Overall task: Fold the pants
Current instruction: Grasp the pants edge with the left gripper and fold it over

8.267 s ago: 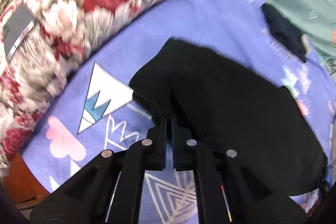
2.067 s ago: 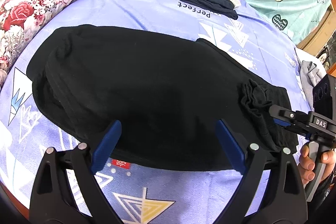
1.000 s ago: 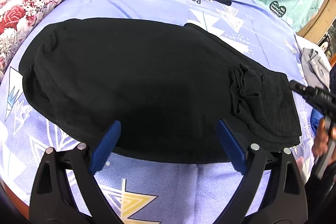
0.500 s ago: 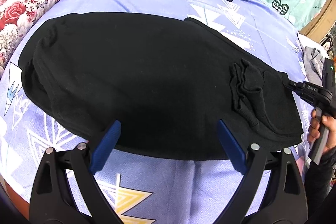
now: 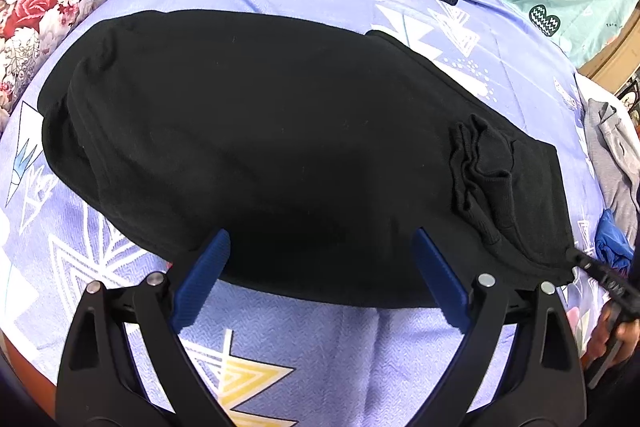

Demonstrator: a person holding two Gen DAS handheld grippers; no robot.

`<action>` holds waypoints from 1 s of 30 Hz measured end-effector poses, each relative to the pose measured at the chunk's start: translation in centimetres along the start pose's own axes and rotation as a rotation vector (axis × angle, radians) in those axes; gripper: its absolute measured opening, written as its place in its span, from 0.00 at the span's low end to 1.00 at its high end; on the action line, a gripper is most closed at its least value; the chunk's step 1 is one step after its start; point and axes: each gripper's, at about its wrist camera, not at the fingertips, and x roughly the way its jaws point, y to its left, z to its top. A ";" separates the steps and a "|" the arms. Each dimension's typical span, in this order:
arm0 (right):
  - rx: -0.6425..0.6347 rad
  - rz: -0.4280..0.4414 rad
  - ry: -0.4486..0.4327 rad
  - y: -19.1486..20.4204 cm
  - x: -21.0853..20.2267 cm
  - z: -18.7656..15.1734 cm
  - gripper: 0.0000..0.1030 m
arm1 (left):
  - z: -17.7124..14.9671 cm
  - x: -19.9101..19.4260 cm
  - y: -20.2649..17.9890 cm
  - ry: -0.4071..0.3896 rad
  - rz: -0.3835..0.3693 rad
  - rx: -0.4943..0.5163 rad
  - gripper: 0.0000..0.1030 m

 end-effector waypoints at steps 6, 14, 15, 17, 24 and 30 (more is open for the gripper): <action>0.024 -0.011 -0.014 0.3 0.0 -0.1 0.30 | -0.2 -0.4 -0.1 -0.002 -0.006 0.002 0.91; 0.020 0.002 -0.035 0.4 -0.6 -1.3 0.39 | 0.1 -0.5 0.7 0.004 -0.019 -0.019 0.91; 0.021 0.006 -0.039 0.3 -0.6 -1.4 0.39 | 0.0 -0.7 0.8 0.003 -0.020 -0.018 0.91; 0.039 0.013 -0.041 0.2 -0.8 -1.4 0.40 | 0.1 -1.5 1.1 -0.013 -0.027 -0.020 0.91; 0.053 0.049 -0.101 0.6 -1.6 -0.7 0.55 | 0.8 -3.9 5.0 -0.071 -0.004 -0.104 0.91; 0.046 0.005 -0.133 1.2 -2.0 -0.2 0.65 | 1.0 -5.4 9.7 -0.103 0.019 -0.188 0.91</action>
